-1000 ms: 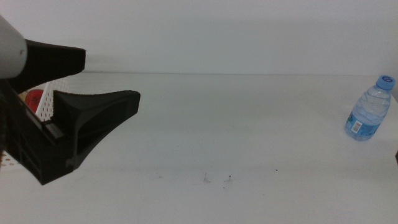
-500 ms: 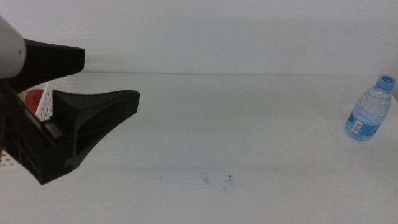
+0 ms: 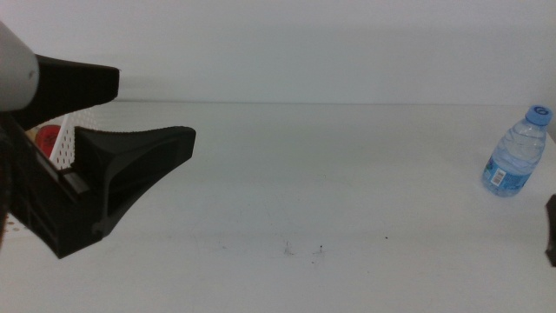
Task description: Use arms to grab the bottles and put them into the dustbin to the left of the table.
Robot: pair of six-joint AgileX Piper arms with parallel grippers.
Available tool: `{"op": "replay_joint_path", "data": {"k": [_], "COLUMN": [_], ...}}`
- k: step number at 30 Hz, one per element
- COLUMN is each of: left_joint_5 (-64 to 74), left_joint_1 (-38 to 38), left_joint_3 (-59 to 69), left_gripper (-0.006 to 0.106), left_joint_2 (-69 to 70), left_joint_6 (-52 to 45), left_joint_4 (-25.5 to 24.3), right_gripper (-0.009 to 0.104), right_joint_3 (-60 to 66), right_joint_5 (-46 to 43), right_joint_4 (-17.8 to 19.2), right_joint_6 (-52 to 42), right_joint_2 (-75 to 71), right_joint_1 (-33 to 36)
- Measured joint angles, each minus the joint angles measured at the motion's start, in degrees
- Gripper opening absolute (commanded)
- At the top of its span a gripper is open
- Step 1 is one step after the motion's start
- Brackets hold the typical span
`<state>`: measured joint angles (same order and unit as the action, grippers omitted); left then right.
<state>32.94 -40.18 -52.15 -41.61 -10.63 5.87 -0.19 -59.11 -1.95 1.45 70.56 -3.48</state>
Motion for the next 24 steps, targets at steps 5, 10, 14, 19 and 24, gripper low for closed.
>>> {"op": "replay_joint_path", "data": {"k": [5, 10, 14, 19, 24], "left_joint_5": [0.00, 0.00, 0.00, 0.00, 0.00], "left_joint_1": [0.00, 0.00, 0.00, 0.00, 0.00], "left_joint_3": [0.00, 0.00, 0.00, 0.00, 0.00], "left_gripper": [0.094, 0.094, 0.094, 0.094, 0.094], "left_joint_2": [0.00, 0.00, 0.00, 0.00, 0.00], "left_joint_6": [0.00, 0.00, 0.00, 0.00, 0.00], "left_joint_4": [0.00, 0.00, 0.00, 0.00, 0.00], "right_gripper": [0.093, 0.093, 0.093, 0.093, 0.093], "right_joint_3": [-0.45, -5.04, -9.86, -15.16, -19.77], "right_joint_5": [-1.99, -2.04, -2.67, -2.87, -2.87], "right_joint_4": [1.41, 1.95, 1.95, 1.45, -1.15], "right_joint_6": [-1.05, -2.39, -3.57, -5.04, -6.74], "right_joint_2": [7.28, 13.30, 17.26, 22.88, 28.20], "right_joint_1": [0.00, 0.00, 0.00, 0.00, 0.00]}}
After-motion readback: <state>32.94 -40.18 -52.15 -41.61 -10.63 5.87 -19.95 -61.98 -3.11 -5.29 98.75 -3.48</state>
